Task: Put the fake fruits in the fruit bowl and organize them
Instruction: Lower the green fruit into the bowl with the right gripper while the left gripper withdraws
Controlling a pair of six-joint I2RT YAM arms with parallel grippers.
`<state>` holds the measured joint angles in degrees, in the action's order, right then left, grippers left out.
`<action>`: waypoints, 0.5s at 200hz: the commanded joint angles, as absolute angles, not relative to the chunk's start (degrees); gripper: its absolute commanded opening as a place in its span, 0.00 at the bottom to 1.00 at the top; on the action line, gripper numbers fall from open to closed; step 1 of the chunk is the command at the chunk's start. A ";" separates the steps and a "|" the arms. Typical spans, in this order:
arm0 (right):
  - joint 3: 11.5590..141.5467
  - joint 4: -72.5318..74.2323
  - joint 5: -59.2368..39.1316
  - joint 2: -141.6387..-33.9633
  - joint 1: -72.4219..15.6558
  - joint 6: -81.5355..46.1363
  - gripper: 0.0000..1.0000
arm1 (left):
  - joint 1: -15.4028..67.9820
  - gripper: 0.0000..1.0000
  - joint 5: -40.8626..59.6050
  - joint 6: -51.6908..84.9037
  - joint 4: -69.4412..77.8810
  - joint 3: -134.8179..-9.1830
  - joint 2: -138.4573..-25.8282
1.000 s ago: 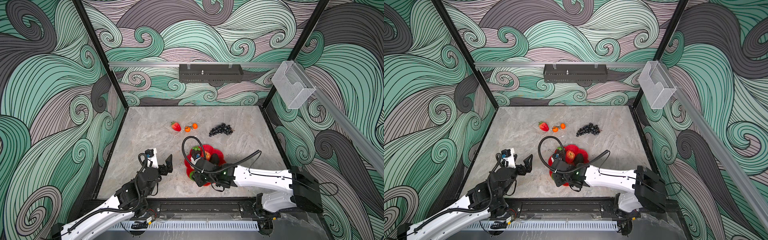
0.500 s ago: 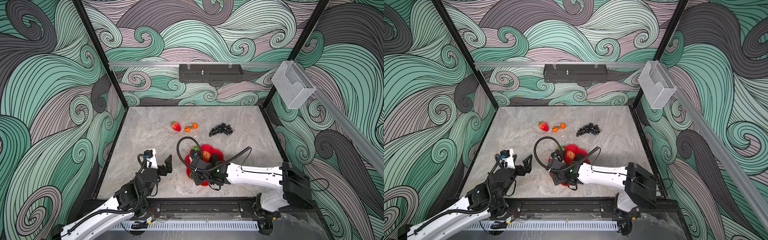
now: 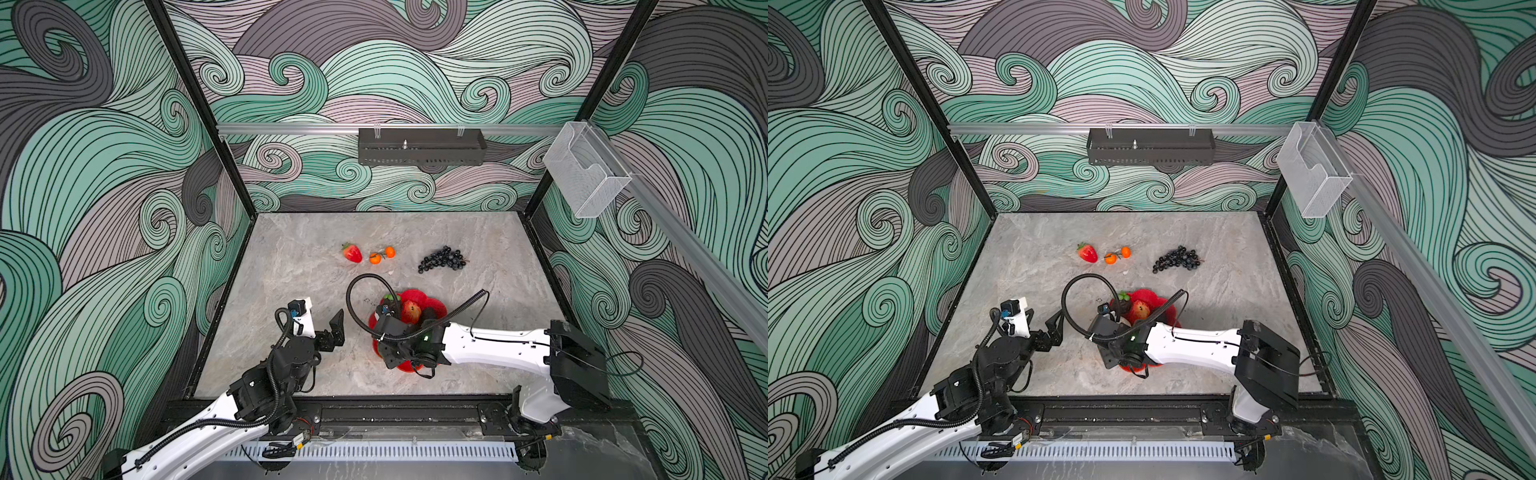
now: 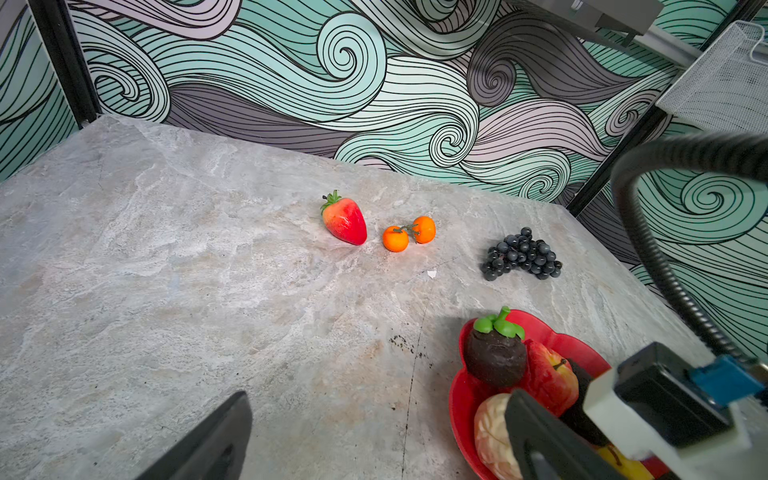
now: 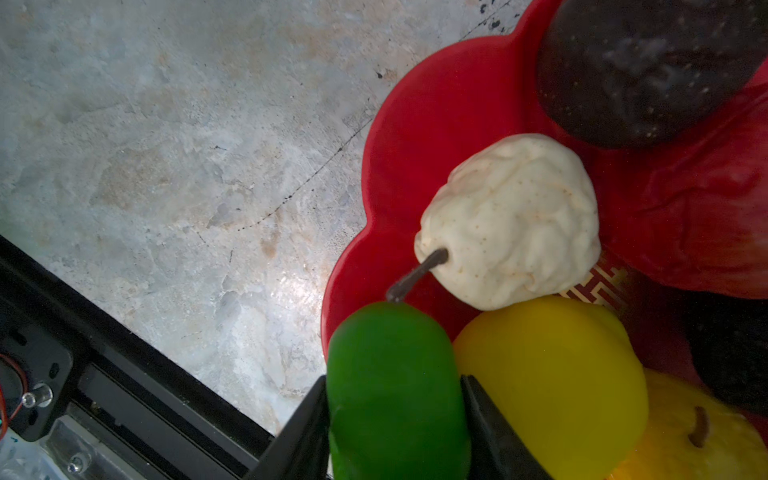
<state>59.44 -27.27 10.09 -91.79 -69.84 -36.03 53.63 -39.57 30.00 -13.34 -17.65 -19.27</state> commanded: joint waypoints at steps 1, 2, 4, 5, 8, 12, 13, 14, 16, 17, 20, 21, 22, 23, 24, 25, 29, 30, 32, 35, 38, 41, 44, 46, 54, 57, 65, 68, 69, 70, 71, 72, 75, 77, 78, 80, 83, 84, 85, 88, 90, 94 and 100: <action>60.69 -28.54 10.46 -91.93 -70.13 -36.21 0.51 | 53.08 0.97 -39.64 29.65 -13.32 -17.84 -18.72; 60.67 -28.60 10.46 -91.89 -70.13 -36.21 0.52 | 53.08 0.97 -39.64 29.68 -13.34 -17.84 -18.72; 60.58 -28.59 10.46 -91.86 -70.11 -36.21 0.52 | 53.09 0.97 -39.68 29.72 -13.33 -17.84 -18.65; 60.61 -28.58 10.46 -91.85 -70.13 -36.21 0.52 | 53.09 0.97 -39.66 29.71 -13.35 -17.84 -18.64; 60.64 -28.62 10.38 -91.86 -70.14 -36.21 0.53 | 53.09 0.97 -39.64 29.73 -13.42 -17.84 -18.59; 60.68 -28.57 10.37 -91.78 -70.14 -36.21 0.53 | 53.09 0.97 -39.64 29.72 -13.45 -17.84 -18.55; 60.66 -28.52 10.37 -91.81 -70.09 -36.21 0.53 | 53.09 0.97 -39.64 29.71 -13.45 -17.84 -18.50; 60.70 -28.54 10.33 -91.83 -70.11 -36.21 0.53 | 53.09 0.97 -39.64 29.71 -13.45 -17.84 -18.48; 60.73 -28.70 10.28 -91.82 -70.13 -36.21 0.54 | 53.09 0.97 -39.68 29.73 -13.45 -17.84 -18.46; 60.69 -28.68 10.28 -91.79 -70.14 -36.21 0.54 | 53.09 0.97 -39.70 29.72 -13.45 -17.84 -18.42; 60.68 -28.64 10.28 -91.72 -70.09 -36.21 0.54 | 53.10 0.97 -39.72 29.77 -13.44 -17.78 -18.37; 60.66 -28.64 10.28 -91.74 -70.11 -36.21 0.54 | 53.05 0.97 -39.73 29.74 -13.44 -17.76 -18.37; 60.65 -28.58 10.28 -91.71 -70.11 -36.21 0.55 | 53.07 0.97 -39.73 29.72 -13.44 -17.76 -18.37; 60.69 -28.57 10.28 -91.69 -70.17 -36.21 0.55 | 53.08 0.97 -39.73 29.76 -13.44 -17.76 -18.37; 60.67 -28.57 10.24 -91.68 -70.15 -36.21 0.55 | 53.08 0.97 -39.73 29.78 -13.45 -17.76 -18.33; 60.66 -28.61 10.22 -91.67 -70.14 -36.21 0.55 | 53.08 0.97 -39.73 29.74 -13.40 -17.75 -18.30; 60.58 -28.68 10.26 -91.53 -70.14 -36.21 0.56 | 53.09 0.97 -39.73 29.71 -13.40 -17.73 -18.28; 60.61 -28.66 10.27 -91.56 -70.14 -36.21 0.56 | 53.09 0.97 -39.73 29.71 -13.42 -17.74 -18.28; 60.64 -28.70 10.26 -91.44 -70.14 -36.21 0.56 | 53.09 0.97 -39.73 29.75 -13.44 -17.75 -18.28; 60.52 -28.68 10.28 -91.43 -70.14 -36.29 0.56 | 53.09 0.97 -39.73 29.71 -13.40 -17.75 -18.28; 60.53 -28.66 10.28 -91.31 -70.13 -36.30 0.56 | 53.09 0.97 -39.73 29.72 -13.44 -17.75 -18.28; 60.43 -28.73 10.35 -91.24 -70.14 -36.36 0.56 | 53.09 0.97 -39.73 29.71 -13.45 -17.75 -18.28; 60.46 -28.73 10.37 -91.15 -70.11 -36.38 0.56 | 53.09 0.97 -39.73 29.77 -13.44 -17.75 -18.28; 60.42 -28.73 10.41 -91.15 -70.13 -36.39 0.56 | 53.09 0.97 -39.73 29.72 -13.42 -17.75 -18.35; 60.32 -28.66 10.44 -90.99 -70.14 -36.39 0.57 | 53.09 0.97 -39.73 29.71 -13.45 -17.75 -18.45; 60.25 -28.67 10.46 -90.93 -70.14 -36.43 0.57 | 53.09 0.97 -39.75 29.72 -13.45 -17.75 -18.46; 60.29 -28.71 10.37 -90.77 -70.14 -36.47 0.58 | 53.09 0.97 -39.75 29.73 -13.44 -17.84 -18.61; 60.29 -28.68 10.37 -90.71 -70.09 -36.47 0.59 | 53.06 0.97 -39.80 29.75 -13.45 -17.84 -18.67; 60.20 -28.67 10.37 -90.66 -70.11 -36.47 0.59 | 53.03 0.97 -39.80 29.73 -13.40 -17.89 -18.70; 60.20 -28.66 10.37 -90.64 -70.13 -36.52 0.59 | 53.06 0.97 -39.81 29.76 -13.38 -17.91 -18.71; 60.20 -28.66 10.37 -90.63 -70.13 -36.54 0.59 | 53.07 0.97 -39.81 29.73 -13.37 -17.92 -18.71; 60.16 -28.65 10.37 -90.62 -70.13 -36.55 0.59 | 53.08 0.97 -39.81 29.76 -13.36 -17.92 -18.76; 60.20 -28.65 10.25 -90.46 -70.14 -36.56 0.60 | 53.09 0.97 -39.81 29.77 -13.33 -17.93 -18.80; 60.18 -28.72 10.25 -90.38 -70.14 -36.56 0.60 | 53.06 0.97 -39.81 29.72 -13.35 -17.93 -18.87; 60.19 -28.73 10.27 -90.37 -70.14 -36.56 0.60 | 53.07 0.97 -39.81 29.76 -13.36 -17.93 -18.88; 60.16 -28.72 10.28 -90.27 -70.09 -36.61 0.60 | 53.08 0.97 -39.81 29.79 -13.36 -17.97 -18.96; 60.12 -28.73 10.28 -90.13 -70.13 -36.64 0.61 | 53.09 0.97 -39.81 29.78 -13.29 -18.01 -19.06; 60.16 -28.78 10.28 -90.07 -70.13 -36.65 0.61 | 53.09 0.97 -39.81 29.79 -13.28 -18.01 -19.11; 60.18 -28.76 10.24 -90.03 -70.14 -36.65 0.61 | 53.09 0.97 -39.81 29.75 -13.28 -18.02 -19.13; 60.13 -28.82 10.23 -89.94 -70.11 -36.65 0.61 | 53.06 0.97 -39.81 29.71 -13.27 -18.02 -19.22; 60.12 -28.83 10.20 -89.83 -70.13 -36.65 0.61 | 53.06 0.97 -39.81 29.71 -13.23 -18.08 -19.31; 60.09 -28.90 10.20 -89.62 -70.14 -36.65 0.61 | 53.06 0.97 -39.74 29.70 -13.10 -18.10 -19.48; 60.03 -29.07 10.20 -89.19 -70.14 -36.74 0.62 | 53.02 0.97 -39.66 29.68 -13.08 -18.18 -19.76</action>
<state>59.44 -27.70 10.04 -91.50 -69.87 -36.14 53.63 -39.53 30.00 -13.32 -17.65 -18.92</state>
